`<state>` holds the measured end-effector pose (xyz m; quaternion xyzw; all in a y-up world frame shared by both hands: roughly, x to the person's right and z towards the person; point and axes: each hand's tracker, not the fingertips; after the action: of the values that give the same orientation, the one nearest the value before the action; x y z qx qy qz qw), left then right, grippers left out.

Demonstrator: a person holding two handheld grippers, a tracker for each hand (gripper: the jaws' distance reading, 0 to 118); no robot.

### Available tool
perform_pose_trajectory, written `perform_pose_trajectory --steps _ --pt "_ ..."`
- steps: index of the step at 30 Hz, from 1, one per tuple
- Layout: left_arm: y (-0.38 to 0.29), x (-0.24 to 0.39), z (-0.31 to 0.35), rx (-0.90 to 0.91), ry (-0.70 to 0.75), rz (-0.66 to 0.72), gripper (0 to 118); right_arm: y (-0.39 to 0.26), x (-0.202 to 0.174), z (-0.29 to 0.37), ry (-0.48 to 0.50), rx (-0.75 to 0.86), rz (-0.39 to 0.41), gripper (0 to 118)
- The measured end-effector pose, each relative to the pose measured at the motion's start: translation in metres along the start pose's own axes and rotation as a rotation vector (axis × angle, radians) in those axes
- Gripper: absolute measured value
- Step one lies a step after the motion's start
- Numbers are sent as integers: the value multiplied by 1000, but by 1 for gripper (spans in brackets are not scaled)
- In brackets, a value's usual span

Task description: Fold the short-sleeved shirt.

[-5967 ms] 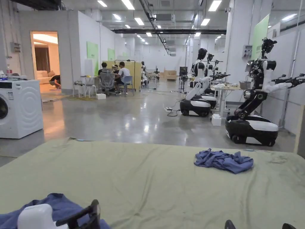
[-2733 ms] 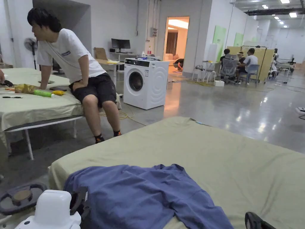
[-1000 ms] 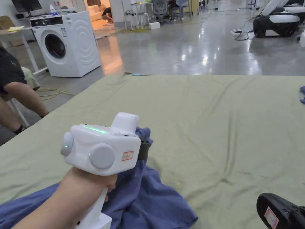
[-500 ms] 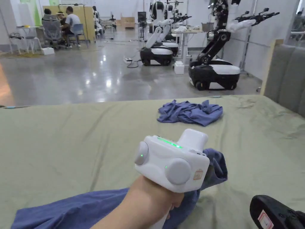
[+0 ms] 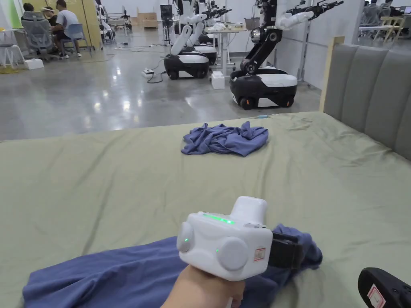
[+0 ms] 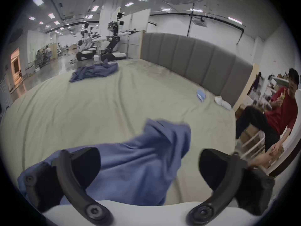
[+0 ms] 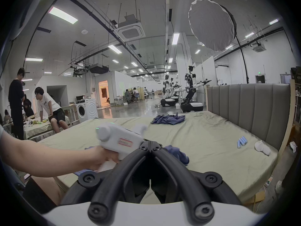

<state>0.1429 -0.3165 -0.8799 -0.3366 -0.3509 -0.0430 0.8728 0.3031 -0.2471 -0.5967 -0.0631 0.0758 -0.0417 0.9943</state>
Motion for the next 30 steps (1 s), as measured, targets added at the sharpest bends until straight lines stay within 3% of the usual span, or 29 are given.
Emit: perform_pose_trajectory --steps 2,7,8,10,11,15,19,30 --pt "-9 -22 30 123 28 48 118 -3 -6 -6 5 -8 21 2" --pt "-51 -87 126 231 77 251 116 -14 -22 -22 23 -20 92 2" --pt "-64 -99 149 278 104 273 91 -17 -25 -26 24 -24 107 2" --pt "-88 -114 193 323 247 258 22 -26 -30 -36 22 -38 140 2" --pt "-101 -122 212 345 334 251 8 -31 -30 -40 27 -50 147 2" --pt "-134 -153 280 313 429 216 0 -46 -32 -48 28 -108 145 2" --pt "-169 -183 317 284 490 262 0 -58 -35 -56 28 -142 145 2" --pt "-189 -204 274 202 526 292 0 -65 -42 -96 44 -196 141 2"
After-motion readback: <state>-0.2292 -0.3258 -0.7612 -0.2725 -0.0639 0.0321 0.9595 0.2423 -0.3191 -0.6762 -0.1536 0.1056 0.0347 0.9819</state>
